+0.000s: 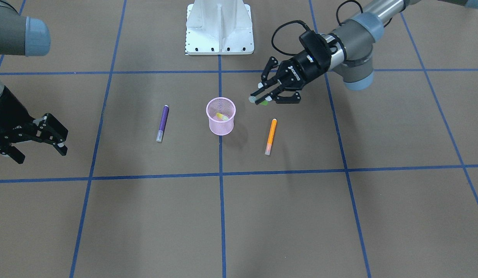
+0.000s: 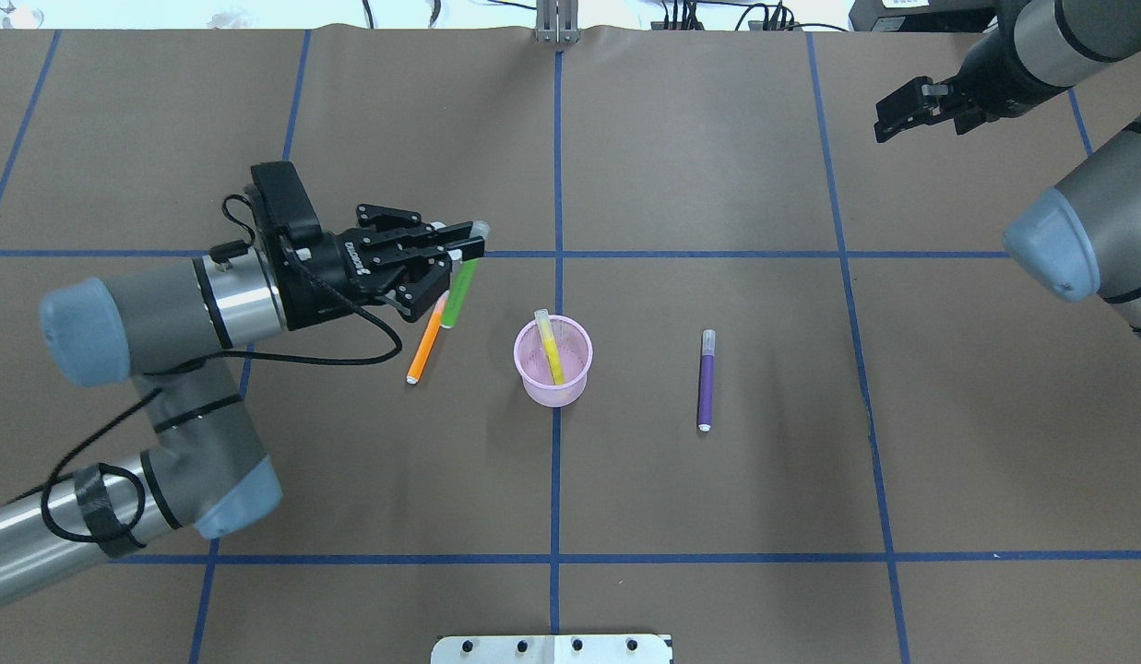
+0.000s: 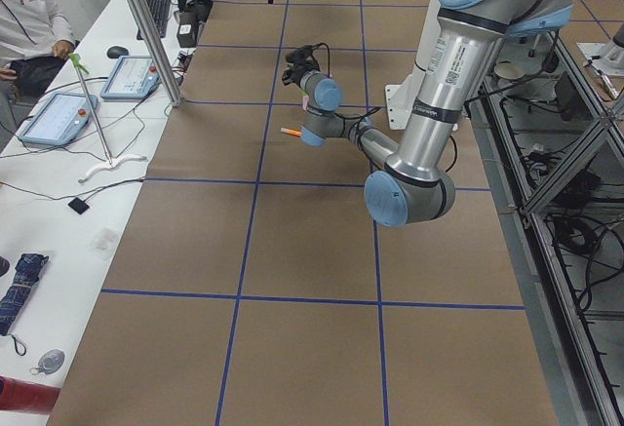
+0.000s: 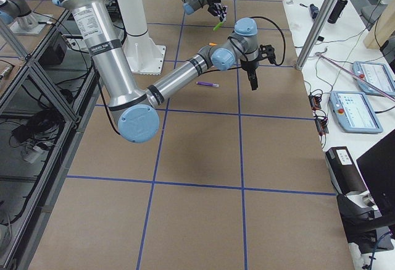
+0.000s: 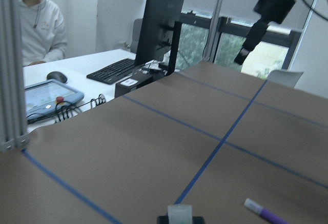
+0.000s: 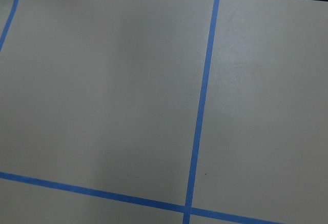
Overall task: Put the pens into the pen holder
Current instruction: 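Carry the green marker with the left gripper over the pink cup, then drop the green marker into the cup and withdraw the left gripper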
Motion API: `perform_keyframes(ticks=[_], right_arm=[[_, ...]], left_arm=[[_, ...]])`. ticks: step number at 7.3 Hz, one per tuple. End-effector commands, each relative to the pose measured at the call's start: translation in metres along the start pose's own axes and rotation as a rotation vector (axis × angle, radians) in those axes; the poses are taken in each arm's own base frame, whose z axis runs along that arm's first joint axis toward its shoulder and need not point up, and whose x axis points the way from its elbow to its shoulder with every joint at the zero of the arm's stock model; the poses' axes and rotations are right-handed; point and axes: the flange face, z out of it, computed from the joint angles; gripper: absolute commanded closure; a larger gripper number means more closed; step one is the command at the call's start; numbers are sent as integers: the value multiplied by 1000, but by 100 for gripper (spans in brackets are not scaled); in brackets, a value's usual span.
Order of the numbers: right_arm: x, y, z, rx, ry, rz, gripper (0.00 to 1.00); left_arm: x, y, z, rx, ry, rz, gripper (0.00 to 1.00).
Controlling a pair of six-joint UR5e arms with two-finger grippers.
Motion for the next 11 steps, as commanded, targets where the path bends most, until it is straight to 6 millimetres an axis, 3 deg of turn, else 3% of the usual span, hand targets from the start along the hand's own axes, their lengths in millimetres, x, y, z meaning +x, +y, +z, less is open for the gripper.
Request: perform_keyframes(ticks=[1,2,3,5,6,8,11], right_arm=[[0,0,0,1,0,0,0],[0,0,-1,3,0,-1,0],[0,0,-1,3,0,-1,0],[0,0,-1,3,0,-1,0],[1,0,1,1,2,1,1],[0,-1,0,2,1,0,0],[-1,-1,-1,3,-2,0,0]], left_arm=[[39,30,33,94,-1,-52,100],[44,31,61,102,-10,-28,100],[43,37,77,92,-21,-12,100],[40,48,79,72,-28,-10,100],[42,48,80,72,-25,-12,83],[45,49,80,72,-22,-17,0],[49,46,81,80,-24,-48,0]])
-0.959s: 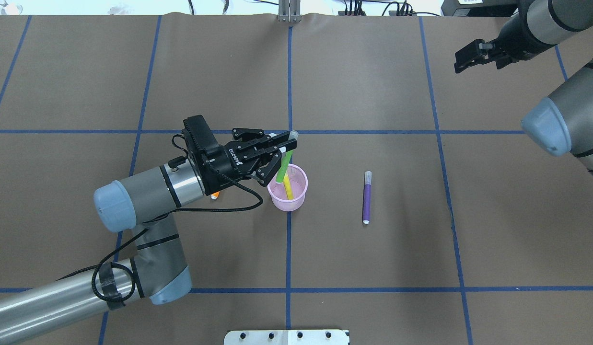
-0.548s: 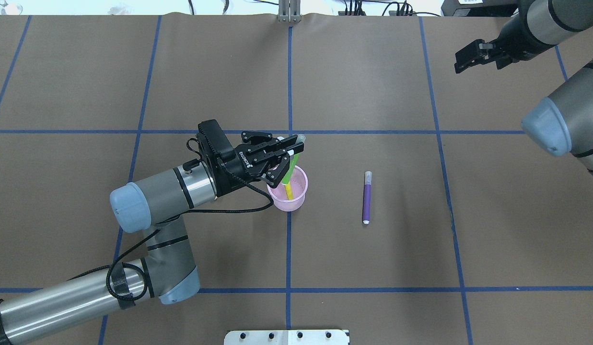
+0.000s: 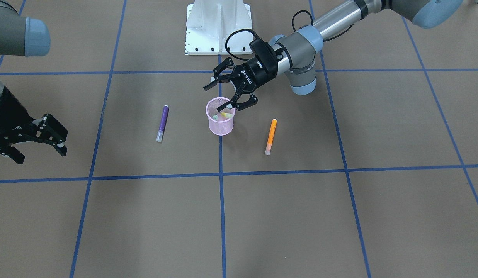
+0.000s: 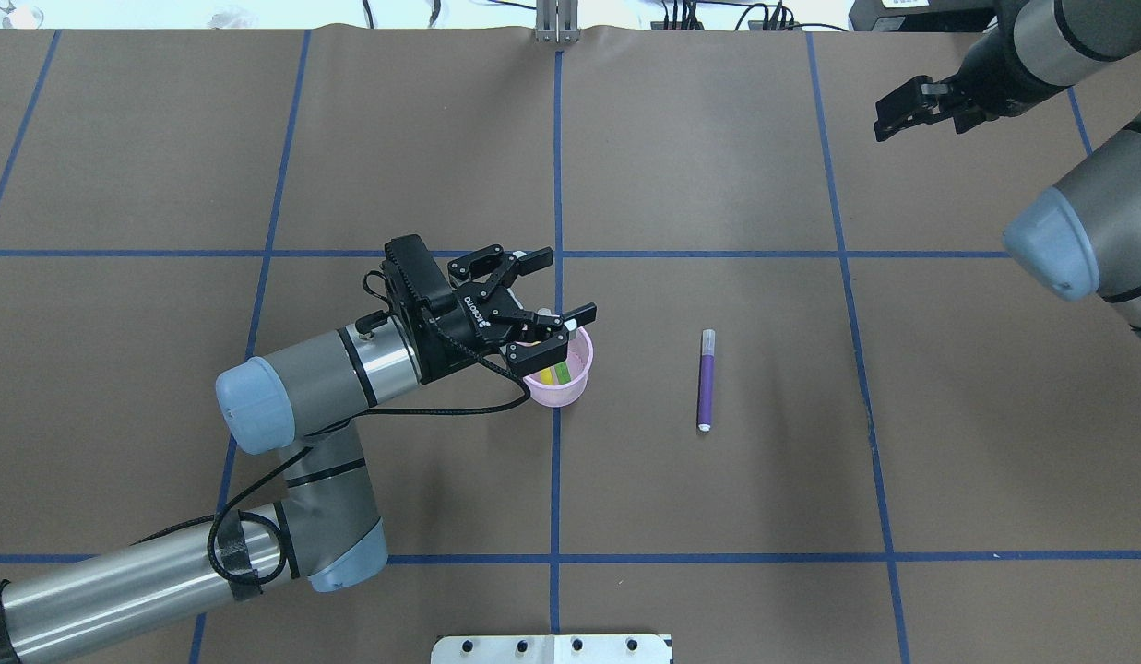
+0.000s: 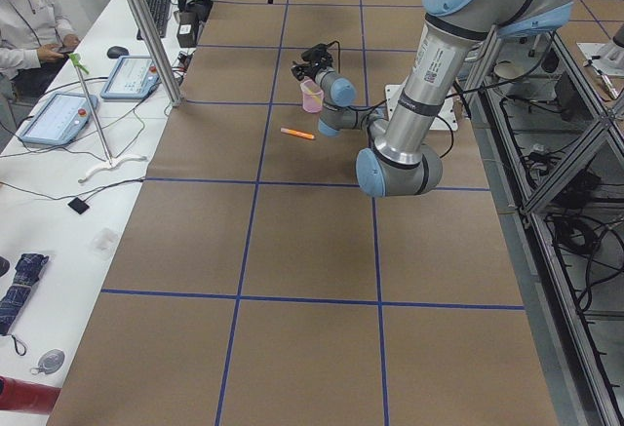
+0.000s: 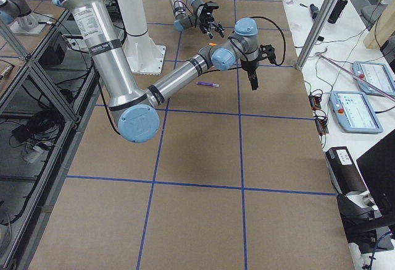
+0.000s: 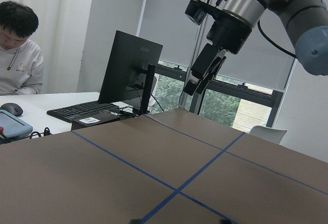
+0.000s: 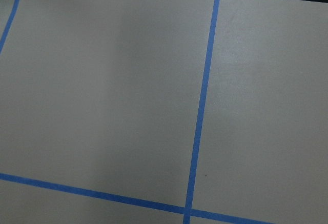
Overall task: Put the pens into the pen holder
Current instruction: 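Drop the green marker into the cup and withdraw the left gripper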
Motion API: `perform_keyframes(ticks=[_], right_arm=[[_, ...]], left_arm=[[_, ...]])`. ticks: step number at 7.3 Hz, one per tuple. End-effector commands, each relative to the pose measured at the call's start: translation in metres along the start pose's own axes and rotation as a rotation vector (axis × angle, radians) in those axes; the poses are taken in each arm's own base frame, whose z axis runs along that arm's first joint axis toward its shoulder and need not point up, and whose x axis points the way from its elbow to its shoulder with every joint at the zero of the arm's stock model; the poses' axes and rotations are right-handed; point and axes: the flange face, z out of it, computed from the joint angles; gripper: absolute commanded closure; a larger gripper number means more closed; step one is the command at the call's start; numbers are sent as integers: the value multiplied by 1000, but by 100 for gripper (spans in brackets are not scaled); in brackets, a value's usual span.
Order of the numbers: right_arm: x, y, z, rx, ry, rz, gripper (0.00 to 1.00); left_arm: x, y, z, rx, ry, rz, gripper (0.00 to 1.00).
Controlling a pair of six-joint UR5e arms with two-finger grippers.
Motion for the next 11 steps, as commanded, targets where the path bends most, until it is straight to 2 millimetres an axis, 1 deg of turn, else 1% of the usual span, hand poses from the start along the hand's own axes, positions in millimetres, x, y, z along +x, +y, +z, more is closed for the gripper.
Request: perform_keyframes(ticks=[1,2,3,4,5,6,7,8,9,10,11], right_arm=[[-2,-1,-1,2,-4,4,0],[-3,-1,-2,5,-6,4,0],[-2,0,-2,4,-5,7,0],[0,1,-1,3,-2,8,0],[1,2,0,2,-2,9,0],[0,3,0,1,-4,10,0],[3,6,5,-9,0,14,0],[-2,11,11,-20,-3,17,0],[-12,19,22,-34,0,30,0],[-35,31,33,-30,11,56,0],[-60,46,43,-28,15,67,0]], left_arm=[[-4,1,-1,-19,-16,-12,0],[-13,3,1,-59,-49,1,0],[-30,4,4,-138,-118,29,0],[-34,-4,0,-231,-178,52,0],[-34,-25,-22,-350,-216,65,0],[-31,-54,-46,-469,-245,62,0],[-25,-87,-60,-608,-324,56,0],[-16,-108,-72,-752,-423,49,0],[-17,-120,-84,-842,-501,46,0],[-27,-128,-94,-904,-565,36,0],[-53,-144,-107,-966,-601,-27,0]])
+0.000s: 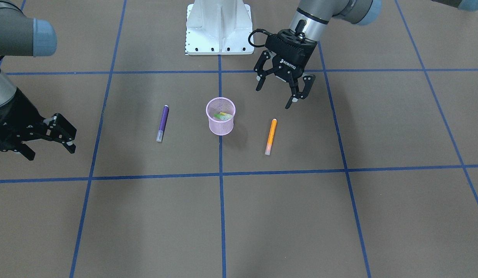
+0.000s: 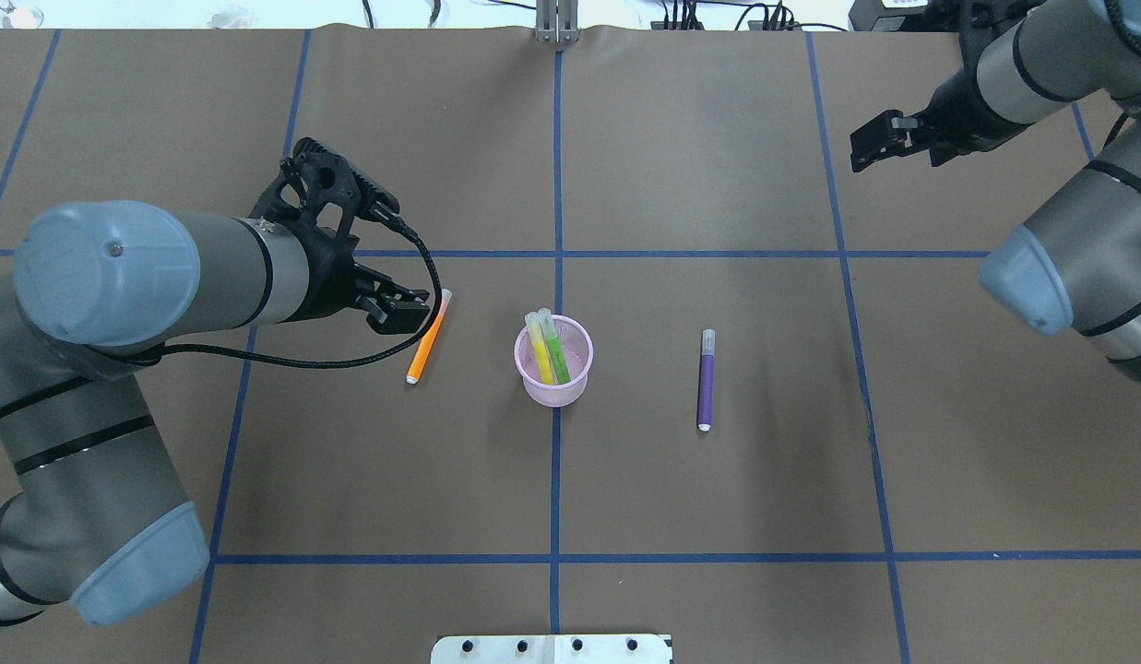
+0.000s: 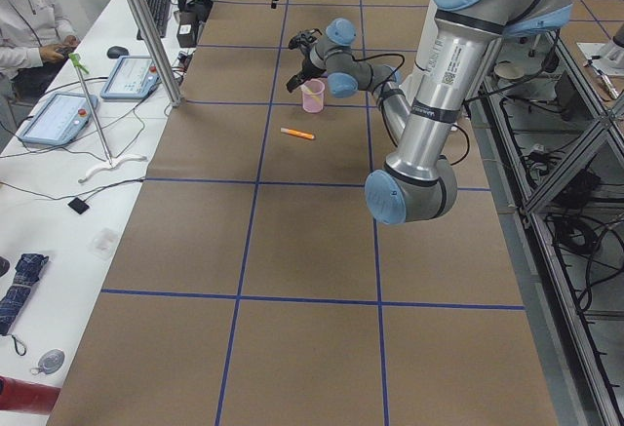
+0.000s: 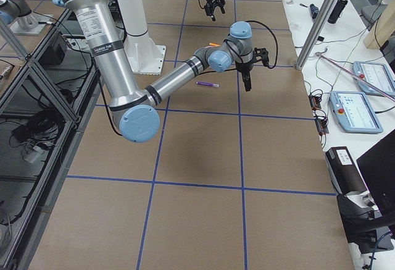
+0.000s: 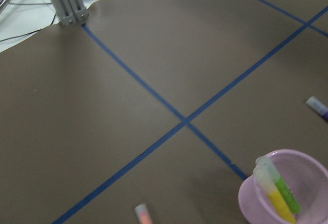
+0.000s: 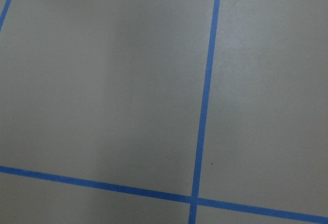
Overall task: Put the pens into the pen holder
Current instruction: 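Lower the right gripper onto the purple marker and grasp it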
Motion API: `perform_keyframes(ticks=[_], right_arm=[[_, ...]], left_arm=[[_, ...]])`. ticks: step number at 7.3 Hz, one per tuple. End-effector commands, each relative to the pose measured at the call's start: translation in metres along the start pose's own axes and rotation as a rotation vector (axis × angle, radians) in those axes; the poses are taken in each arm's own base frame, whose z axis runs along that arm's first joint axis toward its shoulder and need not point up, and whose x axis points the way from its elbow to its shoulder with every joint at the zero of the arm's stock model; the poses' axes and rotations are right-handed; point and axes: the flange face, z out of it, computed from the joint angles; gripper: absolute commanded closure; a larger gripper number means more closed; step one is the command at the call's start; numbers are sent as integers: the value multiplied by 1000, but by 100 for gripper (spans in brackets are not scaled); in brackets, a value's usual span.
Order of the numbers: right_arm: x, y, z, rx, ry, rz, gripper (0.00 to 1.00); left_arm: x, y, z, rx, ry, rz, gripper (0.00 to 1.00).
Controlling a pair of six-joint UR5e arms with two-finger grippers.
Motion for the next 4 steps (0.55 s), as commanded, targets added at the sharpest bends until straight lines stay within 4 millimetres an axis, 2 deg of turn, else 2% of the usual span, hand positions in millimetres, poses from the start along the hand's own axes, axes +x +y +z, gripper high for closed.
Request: perform_keyframes(ticks=[1,2,4], right_arm=[[-52,38,24,-4,4,44,0],[-83,62,41,1,17,55,0],[-137,110,77,5,39,105,0]], left_arm=[[-67,-6,-17,-186,-24,-61,0],[-90,-11,-28,-194,-23,-39,0],[-89,-12,-29,-190,-19,-39,0]])
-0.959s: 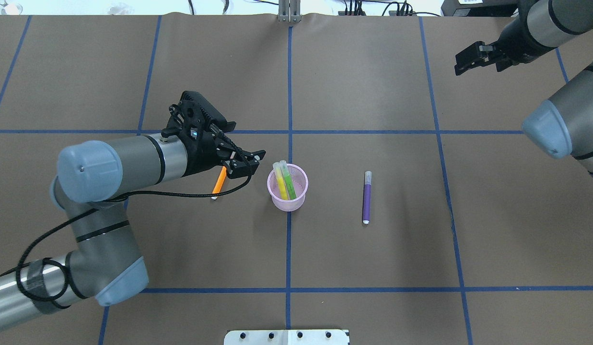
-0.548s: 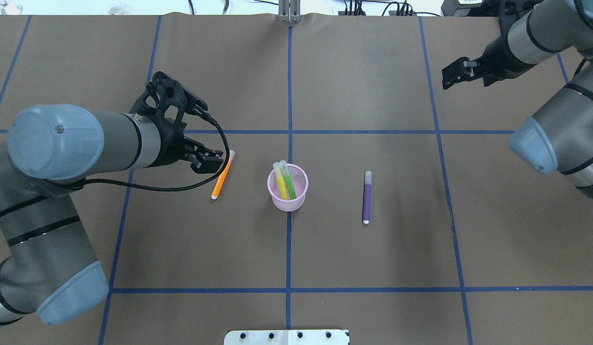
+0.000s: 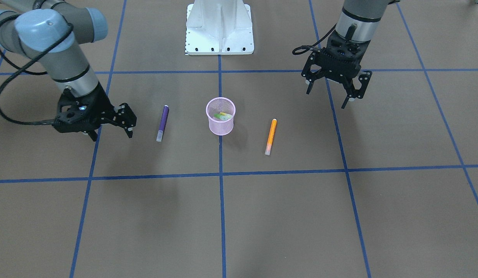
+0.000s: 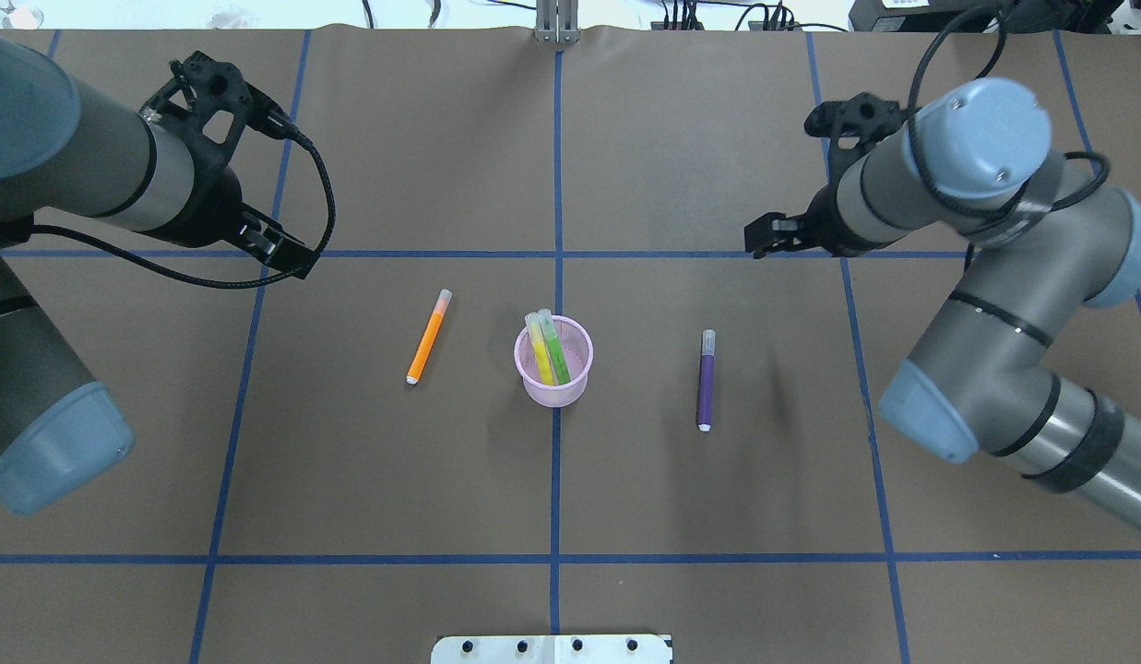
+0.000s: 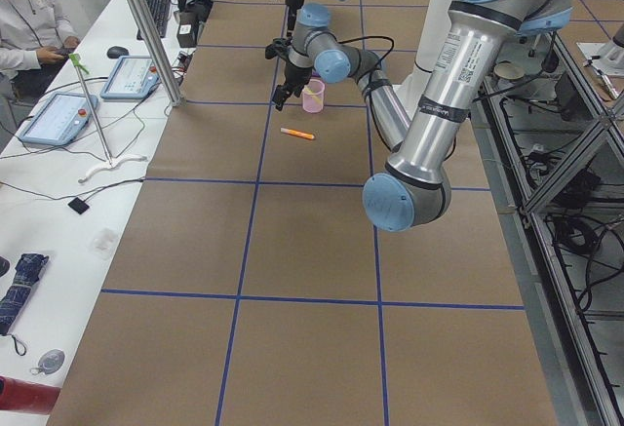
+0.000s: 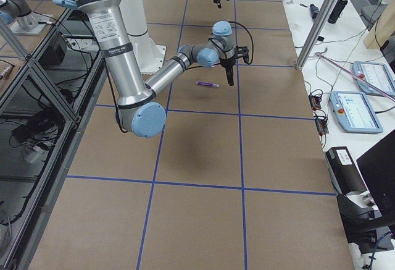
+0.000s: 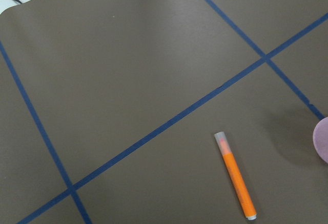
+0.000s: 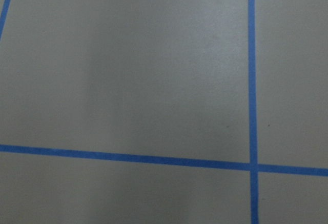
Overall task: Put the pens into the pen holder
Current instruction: 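Lower the right gripper onto the purple marker and grasp it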
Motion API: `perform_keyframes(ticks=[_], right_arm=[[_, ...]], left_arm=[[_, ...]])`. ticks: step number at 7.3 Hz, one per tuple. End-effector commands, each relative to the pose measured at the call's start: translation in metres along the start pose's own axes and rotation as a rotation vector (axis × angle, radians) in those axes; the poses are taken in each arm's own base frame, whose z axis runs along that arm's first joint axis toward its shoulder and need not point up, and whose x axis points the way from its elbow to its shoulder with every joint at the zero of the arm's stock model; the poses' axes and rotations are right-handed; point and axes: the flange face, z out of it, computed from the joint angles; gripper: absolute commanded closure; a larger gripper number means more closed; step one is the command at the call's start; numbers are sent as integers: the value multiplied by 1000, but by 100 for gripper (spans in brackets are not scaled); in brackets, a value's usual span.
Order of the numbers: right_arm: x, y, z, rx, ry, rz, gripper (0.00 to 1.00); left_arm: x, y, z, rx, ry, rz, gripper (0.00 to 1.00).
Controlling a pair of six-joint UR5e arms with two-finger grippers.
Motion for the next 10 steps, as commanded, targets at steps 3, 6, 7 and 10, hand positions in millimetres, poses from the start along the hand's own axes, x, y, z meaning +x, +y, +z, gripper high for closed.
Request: perform_keyframes(ticks=[3,6,7,10], right_arm=[[-70,79,63,12,62,180,4],[-85,100,92,45,107,239,38],[-87,103,93,40,108,234,41],[-87,113,100,34,127,208,50]], left_arm=[[1,-5,-13,23,12,2,0],[3,-5,-17,32,16,7,0],[5,-5,-19,36,19,9,0],[5,-4,-19,35,20,-7,0]])
